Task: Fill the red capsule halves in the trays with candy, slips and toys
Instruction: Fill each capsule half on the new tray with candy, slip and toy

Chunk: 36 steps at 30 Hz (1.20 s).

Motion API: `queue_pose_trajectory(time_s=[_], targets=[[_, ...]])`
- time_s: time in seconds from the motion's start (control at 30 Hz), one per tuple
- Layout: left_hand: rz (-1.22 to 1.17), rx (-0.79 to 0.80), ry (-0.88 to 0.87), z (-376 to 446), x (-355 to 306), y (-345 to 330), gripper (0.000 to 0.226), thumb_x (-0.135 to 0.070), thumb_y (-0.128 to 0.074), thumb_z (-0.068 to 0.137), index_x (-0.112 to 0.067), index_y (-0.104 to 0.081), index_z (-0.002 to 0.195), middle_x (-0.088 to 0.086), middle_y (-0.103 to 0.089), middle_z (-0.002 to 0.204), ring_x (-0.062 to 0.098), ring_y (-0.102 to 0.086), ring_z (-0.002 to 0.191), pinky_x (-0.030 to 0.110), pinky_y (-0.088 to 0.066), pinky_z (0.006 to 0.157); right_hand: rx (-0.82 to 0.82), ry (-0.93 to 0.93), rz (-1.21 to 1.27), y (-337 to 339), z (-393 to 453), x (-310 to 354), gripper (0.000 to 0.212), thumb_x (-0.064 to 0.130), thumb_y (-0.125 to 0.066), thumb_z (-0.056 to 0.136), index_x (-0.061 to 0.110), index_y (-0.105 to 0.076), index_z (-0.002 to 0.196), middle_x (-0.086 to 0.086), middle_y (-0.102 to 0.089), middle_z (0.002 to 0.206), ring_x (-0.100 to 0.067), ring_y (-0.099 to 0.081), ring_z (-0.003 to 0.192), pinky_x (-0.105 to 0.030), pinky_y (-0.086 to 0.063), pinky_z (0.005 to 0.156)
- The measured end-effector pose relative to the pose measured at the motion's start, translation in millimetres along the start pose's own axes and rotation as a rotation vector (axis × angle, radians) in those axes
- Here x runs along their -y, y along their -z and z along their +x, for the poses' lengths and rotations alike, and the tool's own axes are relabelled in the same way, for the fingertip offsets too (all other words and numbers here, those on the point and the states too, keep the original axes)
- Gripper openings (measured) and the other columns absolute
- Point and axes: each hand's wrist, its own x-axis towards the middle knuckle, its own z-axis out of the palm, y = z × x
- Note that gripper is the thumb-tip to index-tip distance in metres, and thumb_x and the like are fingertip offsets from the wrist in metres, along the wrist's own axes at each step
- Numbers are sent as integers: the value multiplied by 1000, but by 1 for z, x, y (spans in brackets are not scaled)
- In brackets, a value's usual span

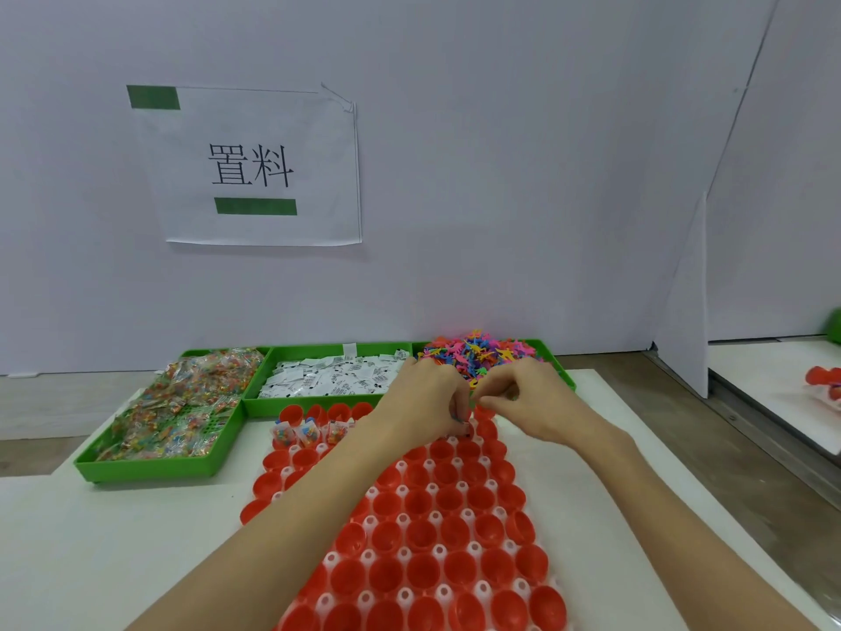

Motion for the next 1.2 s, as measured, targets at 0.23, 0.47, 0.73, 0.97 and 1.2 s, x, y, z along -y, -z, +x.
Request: queue_pose_trajectory(time_s=[0.23,0.47,0.73,0.97,1.2], targets=[[-101,34,-51,-1,-1,4,12,-23,-84,81,-16,-81,90,-6,-78,91,10,-70,87,31,-54,91,91,-23,-87,8,-1,-13,18,23,-80,87,30,-78,104,10,-72,98,0,-63,87,-16,-50,78],[-159,64,-56,-3,3,8,12,-18,-83,81,-13,-82,91,-4,-77,90,10,-69,84,24,-56,80,137,-30,-180,-10,2,-16,26,25,-77,89,22,-74,115,3,-72,112,-4,-59,87,-14,-45,72],[-187,-25,-29,-4,13,8,6,-16,-77,87,-17,-83,88,-6,-77,88,5,-63,82,13,-44,77,35,-5,-493,-28,-2,-3,20,18,-65,97,21,-65,117,-8,-50,121,-28,-49,117,-36,-47,89],[-137,-26,-62,-6,9,-3,8,-17,-77,87,-18,-83,92,-7,-78,93,5,-62,83,22,-51,83,80,4,-392,-19,3,-6,21,23,-67,97,21,-71,118,-3,-63,117,-20,-59,110,-32,-49,90],[4,-39,-146,-4,5,-5,11,-18,-72,91,-17,-82,94,-6,-78,95,12,-67,90,27,-50,89,41,-10,-311,-16,8,-9,15,17,-70,95,23,-75,107,4,-73,107,-8,-65,88,-29,-56,86]])
